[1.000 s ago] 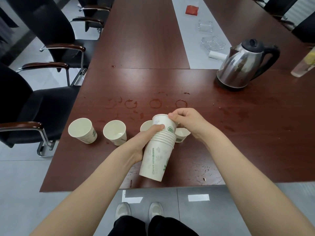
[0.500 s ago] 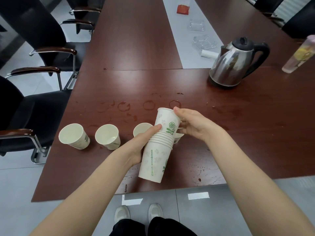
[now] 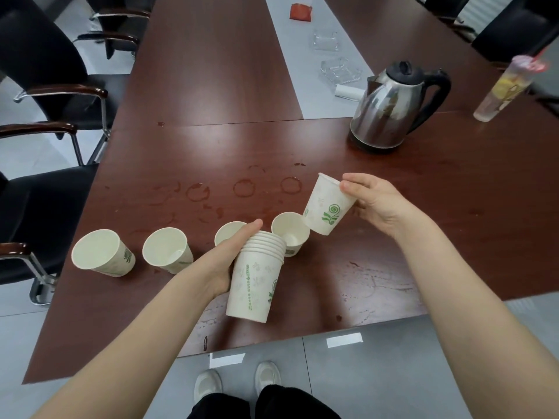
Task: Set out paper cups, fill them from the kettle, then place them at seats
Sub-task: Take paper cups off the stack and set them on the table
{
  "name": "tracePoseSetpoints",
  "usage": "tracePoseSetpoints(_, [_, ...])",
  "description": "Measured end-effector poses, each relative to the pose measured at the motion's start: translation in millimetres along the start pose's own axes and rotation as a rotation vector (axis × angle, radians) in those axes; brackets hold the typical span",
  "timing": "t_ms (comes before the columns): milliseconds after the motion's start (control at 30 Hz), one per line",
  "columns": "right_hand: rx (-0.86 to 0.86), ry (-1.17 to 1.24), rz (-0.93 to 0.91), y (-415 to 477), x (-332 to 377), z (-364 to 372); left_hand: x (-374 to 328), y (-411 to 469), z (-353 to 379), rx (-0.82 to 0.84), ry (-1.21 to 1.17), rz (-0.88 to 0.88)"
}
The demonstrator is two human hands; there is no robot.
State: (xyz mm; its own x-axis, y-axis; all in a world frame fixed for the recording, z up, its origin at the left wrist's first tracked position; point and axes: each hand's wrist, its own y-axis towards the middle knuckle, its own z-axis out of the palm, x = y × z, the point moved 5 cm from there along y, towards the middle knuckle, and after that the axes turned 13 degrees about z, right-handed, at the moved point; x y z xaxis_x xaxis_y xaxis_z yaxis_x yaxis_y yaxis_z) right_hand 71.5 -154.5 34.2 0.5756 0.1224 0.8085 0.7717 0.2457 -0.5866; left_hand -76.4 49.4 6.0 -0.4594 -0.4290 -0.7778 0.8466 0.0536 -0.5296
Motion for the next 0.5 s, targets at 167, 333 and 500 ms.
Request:
tracePoseSetpoints(167, [-0.115, -0.182, -0.059, 9, -11, -19, -2, 0, 6, 0.014, -0.008, -0.018])
tracePoseSetpoints(333, [-0.189, -0.339, -0.101, 18, -35, -22, -3, -1, 8, 0.006, -0.002, -0.029])
tracePoseSetpoints(500, [-0.205, -0.403, -0.138, 23, -49, -21, -4, -2, 4, -0.016, 0.016, -0.025])
